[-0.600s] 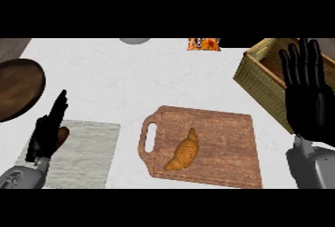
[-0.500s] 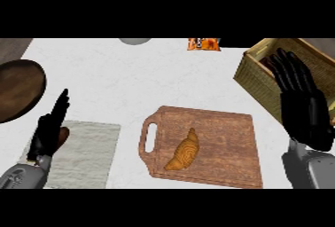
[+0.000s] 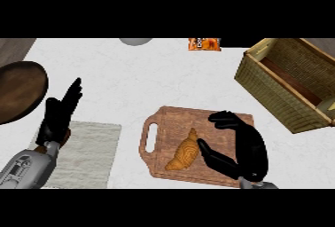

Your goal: Pick the croissant from the cutting board and place it in the basket

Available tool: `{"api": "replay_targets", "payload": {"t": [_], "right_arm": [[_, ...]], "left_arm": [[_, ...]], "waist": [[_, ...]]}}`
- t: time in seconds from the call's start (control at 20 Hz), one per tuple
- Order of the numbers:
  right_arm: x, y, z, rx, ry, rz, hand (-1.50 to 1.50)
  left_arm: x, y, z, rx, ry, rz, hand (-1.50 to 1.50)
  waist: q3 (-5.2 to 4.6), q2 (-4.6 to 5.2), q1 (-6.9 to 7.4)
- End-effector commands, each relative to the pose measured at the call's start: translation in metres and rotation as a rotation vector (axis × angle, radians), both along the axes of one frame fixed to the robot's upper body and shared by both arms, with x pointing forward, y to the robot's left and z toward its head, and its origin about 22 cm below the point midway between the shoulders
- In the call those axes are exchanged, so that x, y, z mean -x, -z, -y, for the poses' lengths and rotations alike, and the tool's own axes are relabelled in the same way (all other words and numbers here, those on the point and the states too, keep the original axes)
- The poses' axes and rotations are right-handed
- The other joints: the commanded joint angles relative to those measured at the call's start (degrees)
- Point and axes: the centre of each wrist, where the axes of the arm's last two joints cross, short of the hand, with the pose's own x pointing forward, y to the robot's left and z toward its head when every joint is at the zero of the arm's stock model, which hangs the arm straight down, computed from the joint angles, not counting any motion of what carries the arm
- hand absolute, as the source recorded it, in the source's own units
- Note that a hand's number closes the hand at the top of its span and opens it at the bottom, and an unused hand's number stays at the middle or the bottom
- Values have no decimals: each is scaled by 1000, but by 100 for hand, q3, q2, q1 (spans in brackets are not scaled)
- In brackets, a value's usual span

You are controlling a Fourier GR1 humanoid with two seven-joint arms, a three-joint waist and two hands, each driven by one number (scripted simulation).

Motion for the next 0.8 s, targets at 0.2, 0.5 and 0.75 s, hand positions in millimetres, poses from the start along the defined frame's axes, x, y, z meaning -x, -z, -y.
{"api": "replay_targets", "payload": {"t": [0.2,0.5,0.75], "right_arm": [[40,37,-35,285,407,-102,-150],[69,67,44,693,512,-338,-150],[100,65,48,906,314,-582,-150]], "left_arm": [[1,4,2,26,-15,-46,0],[1,-5,-8,5,-17,-24,0],[0,-6,-1,14,4,-36,0]], "waist": [[-50,-40,-133],[-110,-50,-210],[-112,-24,-151]]}}
